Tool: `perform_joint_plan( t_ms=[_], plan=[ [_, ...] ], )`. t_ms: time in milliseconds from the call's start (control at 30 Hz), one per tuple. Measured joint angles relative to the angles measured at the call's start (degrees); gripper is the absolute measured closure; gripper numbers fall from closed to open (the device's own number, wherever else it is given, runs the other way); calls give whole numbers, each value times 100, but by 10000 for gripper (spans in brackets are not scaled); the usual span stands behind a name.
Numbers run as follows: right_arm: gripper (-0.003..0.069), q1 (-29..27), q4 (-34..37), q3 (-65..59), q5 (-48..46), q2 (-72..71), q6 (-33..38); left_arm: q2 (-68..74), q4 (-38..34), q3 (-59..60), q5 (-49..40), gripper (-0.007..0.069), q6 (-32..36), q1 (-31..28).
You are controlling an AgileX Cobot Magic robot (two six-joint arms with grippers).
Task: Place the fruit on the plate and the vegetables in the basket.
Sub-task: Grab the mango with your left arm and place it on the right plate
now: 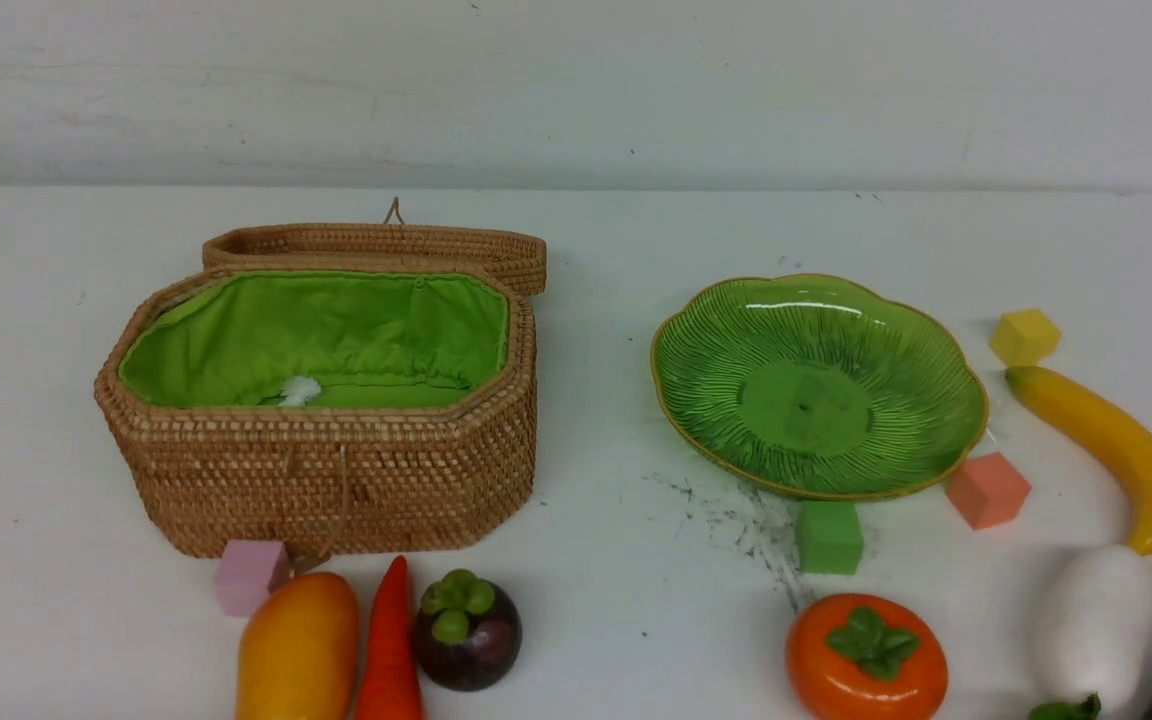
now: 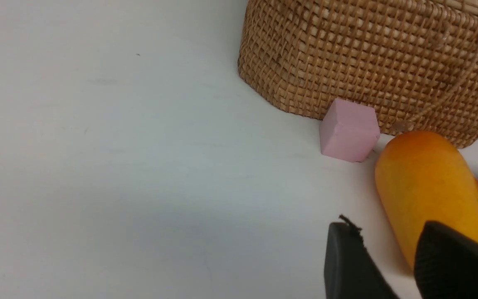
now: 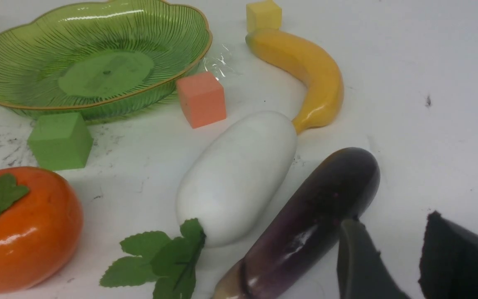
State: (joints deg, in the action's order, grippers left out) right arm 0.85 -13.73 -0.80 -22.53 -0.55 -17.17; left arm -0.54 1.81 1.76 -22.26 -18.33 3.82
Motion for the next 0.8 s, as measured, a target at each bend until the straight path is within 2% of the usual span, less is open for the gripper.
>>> perform_joint_plan(
  t_ms=[167,300,433,467,500,567,700,800],
  plan=[
    [414,0,0,0,0,0,0,0,-5,0,42,386,5,0],
    [414,0,0,0,0,0,0,0,-349,0,639,386,5,0],
    [414,0,0,0,0,0,0,0,-1082,0,1479,386,-23,0],
    [414,0,0,0,0,0,0,0,-1698,0,2018,386,-149,0],
    [414,0,0,0,0,0,0,0,-1766,0,2080,386,-149,0],
    [414,0,0,0,0,0,0,0,-2494,0,2857,386,-182,0],
    [414,0,0,0,0,0,0,0,-2901,0,3805,386,-106,0],
    [414,0,0,0,0,0,0,0,-2933,-344,3536,386,-92,0]
  ],
)
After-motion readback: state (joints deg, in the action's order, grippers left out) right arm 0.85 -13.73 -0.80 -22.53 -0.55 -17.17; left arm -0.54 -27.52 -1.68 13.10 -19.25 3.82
